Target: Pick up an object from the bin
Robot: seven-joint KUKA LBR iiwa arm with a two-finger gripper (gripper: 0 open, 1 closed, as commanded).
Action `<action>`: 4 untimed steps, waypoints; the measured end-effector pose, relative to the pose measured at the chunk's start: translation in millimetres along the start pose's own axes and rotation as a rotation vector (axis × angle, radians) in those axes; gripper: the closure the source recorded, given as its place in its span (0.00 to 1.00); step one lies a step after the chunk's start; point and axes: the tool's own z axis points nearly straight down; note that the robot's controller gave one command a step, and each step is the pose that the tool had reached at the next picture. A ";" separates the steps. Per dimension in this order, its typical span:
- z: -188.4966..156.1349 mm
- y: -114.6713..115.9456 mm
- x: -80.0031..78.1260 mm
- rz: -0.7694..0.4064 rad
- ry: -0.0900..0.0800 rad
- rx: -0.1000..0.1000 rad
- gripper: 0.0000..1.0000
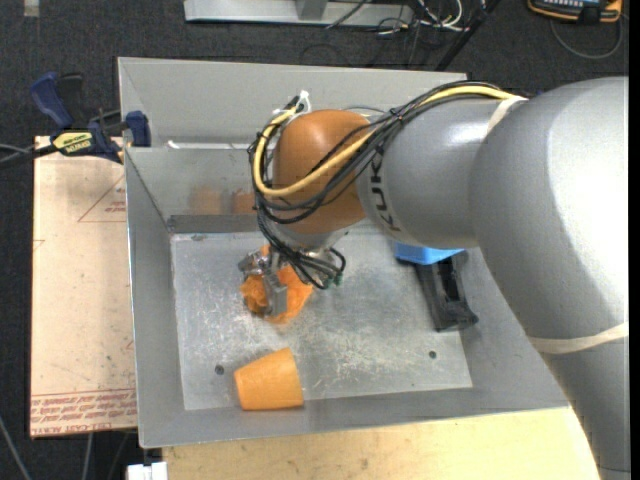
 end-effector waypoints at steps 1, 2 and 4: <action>-3.6 0.3 0.6 0.000 0.001 -0.001 1.00; -13.9 0.5 1.1 0.000 0.003 0.000 1.00; -47.7 0.8 1.8 0.001 0.007 -0.001 1.00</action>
Offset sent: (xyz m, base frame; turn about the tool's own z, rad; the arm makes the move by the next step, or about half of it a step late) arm 0.0001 0.0002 0.0013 0.0000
